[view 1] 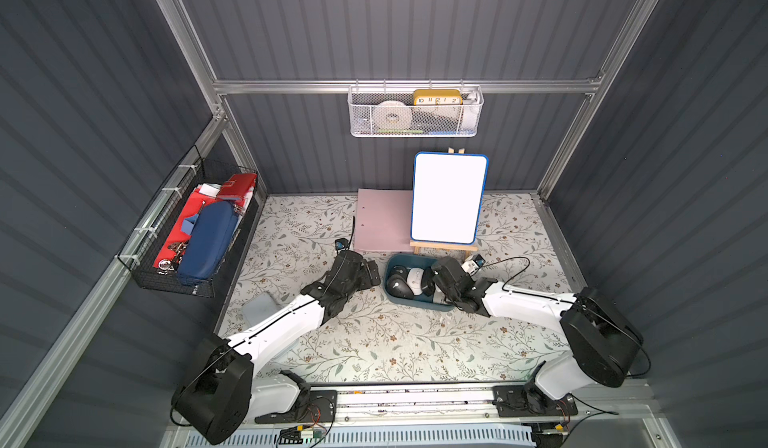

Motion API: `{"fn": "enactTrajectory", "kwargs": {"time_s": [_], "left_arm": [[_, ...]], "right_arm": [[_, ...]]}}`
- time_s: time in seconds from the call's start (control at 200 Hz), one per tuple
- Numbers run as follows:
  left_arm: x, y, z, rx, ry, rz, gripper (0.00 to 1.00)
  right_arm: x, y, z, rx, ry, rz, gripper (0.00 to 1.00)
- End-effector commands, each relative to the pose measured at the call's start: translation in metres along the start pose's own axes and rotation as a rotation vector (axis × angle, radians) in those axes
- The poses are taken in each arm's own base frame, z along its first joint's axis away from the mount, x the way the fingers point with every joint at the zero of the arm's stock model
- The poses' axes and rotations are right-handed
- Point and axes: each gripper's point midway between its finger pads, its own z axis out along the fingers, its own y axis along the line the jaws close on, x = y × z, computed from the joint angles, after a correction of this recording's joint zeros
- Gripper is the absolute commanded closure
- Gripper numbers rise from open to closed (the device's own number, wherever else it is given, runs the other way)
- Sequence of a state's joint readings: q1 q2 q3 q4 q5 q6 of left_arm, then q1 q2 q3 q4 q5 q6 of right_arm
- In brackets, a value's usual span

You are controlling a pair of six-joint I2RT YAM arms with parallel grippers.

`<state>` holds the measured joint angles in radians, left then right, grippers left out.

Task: Take out the mouse from the storage box
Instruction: Pick up the mouse from the storage box, then place the mouse at the center of the board.

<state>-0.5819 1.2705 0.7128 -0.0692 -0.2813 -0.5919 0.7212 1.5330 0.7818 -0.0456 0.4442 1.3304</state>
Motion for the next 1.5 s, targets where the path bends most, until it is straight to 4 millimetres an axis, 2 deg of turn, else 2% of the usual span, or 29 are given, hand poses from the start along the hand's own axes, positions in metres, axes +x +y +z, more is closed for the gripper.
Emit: {"fn": "enactTrajectory", "kwargs": {"time_s": [0.0,0.135,0.225,0.35,0.38,0.485,0.6,0.795,0.986,1.241,1.491], "left_arm": [[-0.006,0.003,-0.009,-0.014,-0.014,0.01,0.01],[-0.013,0.002,-0.02,-0.005,-0.033,0.001,0.01],[-0.019,0.001,-0.03,0.001,-0.055,-0.006,0.01],[-0.029,0.001,-0.047,0.003,-0.084,-0.016,0.01],[-0.031,0.001,-0.051,0.004,-0.091,-0.02,0.01],[-0.035,0.003,-0.063,0.013,-0.119,-0.035,0.01],[-0.036,0.003,-0.07,0.025,-0.129,-0.048,0.01],[-0.037,0.001,-0.078,0.037,-0.12,-0.06,0.01],[-0.035,0.0,-0.079,0.055,-0.116,-0.07,0.01],[-0.031,0.0,-0.071,0.045,-0.1,-0.071,0.01],[-0.034,-0.002,-0.067,0.04,-0.099,-0.055,0.01]], "right_arm": [[0.003,0.001,-0.01,-0.037,0.028,-0.092,0.69],[0.01,0.025,-0.038,-0.173,0.105,-0.181,0.69],[0.017,0.032,-0.062,-0.231,0.129,-0.257,0.69],[0.043,0.028,-0.087,-0.267,0.199,-0.392,0.68],[0.046,0.032,-0.101,-0.31,0.214,-0.407,0.68],[0.066,0.031,-0.124,-0.387,0.272,-0.488,0.68],[0.088,0.024,-0.138,-0.441,0.32,-0.561,0.68],[0.136,0.007,-0.133,-0.482,0.436,-0.657,0.68],[0.172,0.004,-0.12,-0.481,0.534,-0.707,0.68],[0.191,0.0,-0.107,-0.44,0.588,-0.73,0.66],[0.193,-0.007,-0.094,-0.366,0.587,-0.73,0.59]]}}
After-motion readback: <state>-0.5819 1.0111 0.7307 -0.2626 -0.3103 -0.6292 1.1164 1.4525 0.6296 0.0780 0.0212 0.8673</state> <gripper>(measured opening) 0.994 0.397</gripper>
